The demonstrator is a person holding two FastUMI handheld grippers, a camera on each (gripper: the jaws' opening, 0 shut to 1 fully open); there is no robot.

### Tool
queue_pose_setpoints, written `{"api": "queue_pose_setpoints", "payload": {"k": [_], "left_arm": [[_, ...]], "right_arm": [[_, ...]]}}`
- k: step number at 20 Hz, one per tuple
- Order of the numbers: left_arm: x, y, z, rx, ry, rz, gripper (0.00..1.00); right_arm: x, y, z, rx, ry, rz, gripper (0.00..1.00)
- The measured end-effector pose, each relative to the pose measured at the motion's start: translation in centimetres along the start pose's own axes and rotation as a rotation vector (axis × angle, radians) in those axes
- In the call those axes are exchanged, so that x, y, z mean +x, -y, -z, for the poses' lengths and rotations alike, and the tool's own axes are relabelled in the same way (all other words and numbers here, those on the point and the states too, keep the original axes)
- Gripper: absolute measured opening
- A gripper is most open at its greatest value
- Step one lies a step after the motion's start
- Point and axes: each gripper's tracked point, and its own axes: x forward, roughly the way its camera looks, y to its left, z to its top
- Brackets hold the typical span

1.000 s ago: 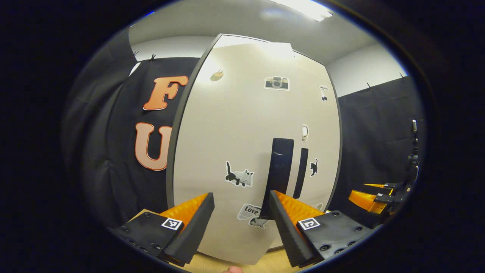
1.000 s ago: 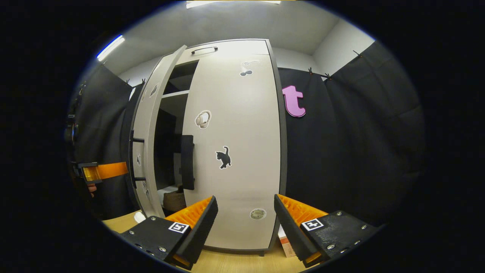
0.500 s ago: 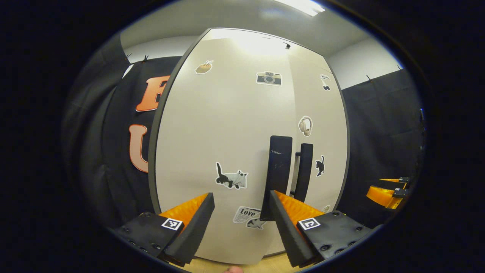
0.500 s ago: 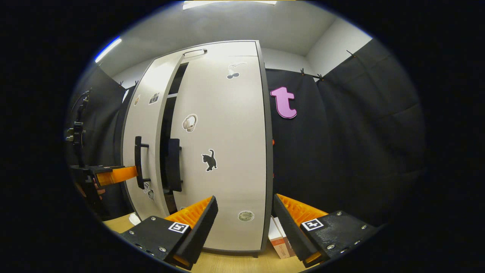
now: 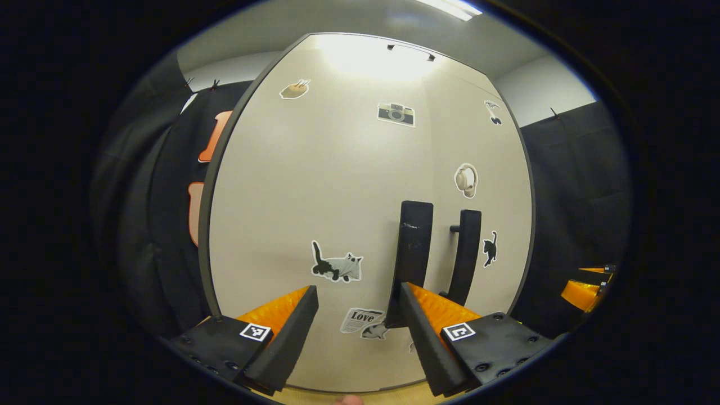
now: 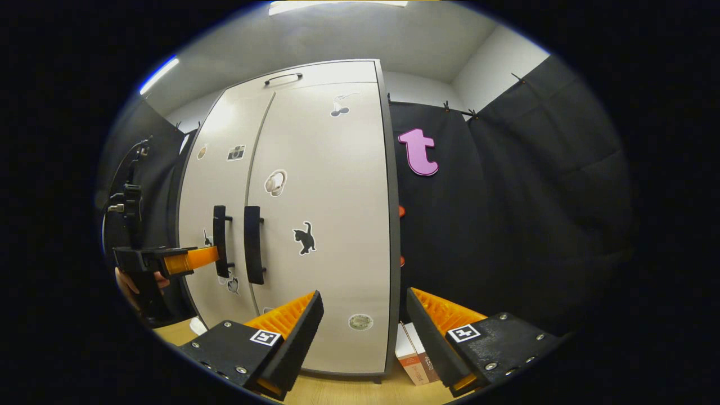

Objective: Grab one shoe with the right hand and put it into the shoe cabinet, grab the other shoe with the left hand and put it into the shoe cabinet; then close the right door with the right hand and the left door with the left hand.

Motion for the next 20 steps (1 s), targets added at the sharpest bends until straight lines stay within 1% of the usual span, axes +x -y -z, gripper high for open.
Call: {"api": "queue_pose_setpoints", "payload": {"k": [4, 7, 9, 12, 16, 20], "left_arm": [[-0.1, -0.1, 0.0, 0.012, -0.005, -0.02, 0.96], [-1.2, 0.2, -0.5, 0.001, 0.007, -0.014, 0.96], [-2.9, 0.0, -0.9, 0.005, 0.016, -0.019, 0.96], [-5.5, 0.0, -1.5, -0.001, 0.034, -0.015, 0.96], [-8.9, -1.1, -1.0, 0.001, 0.024, -0.045, 0.96], [-12.2, -1.4, -0.4, 0.006, 0.036, -0.043, 0.96]], "right_arm": [[-0.5, -0.2, -0.3, 0.0, 0.002, -0.004, 0.92], [-1.1, -0.3, -0.6, -0.006, 0.014, -0.004, 0.92], [-1.4, -0.2, -0.2, -0.009, 0.005, -0.001, 0.92], [-2.1, -0.8, 0.2, 0.018, 0.0, -0.013, 0.92], [-2.8, -1.5, 0.9, 0.024, -0.008, -0.02, 0.92], [-3.7, -2.8, 1.8, 0.021, -0.013, -0.04, 0.92]]}}
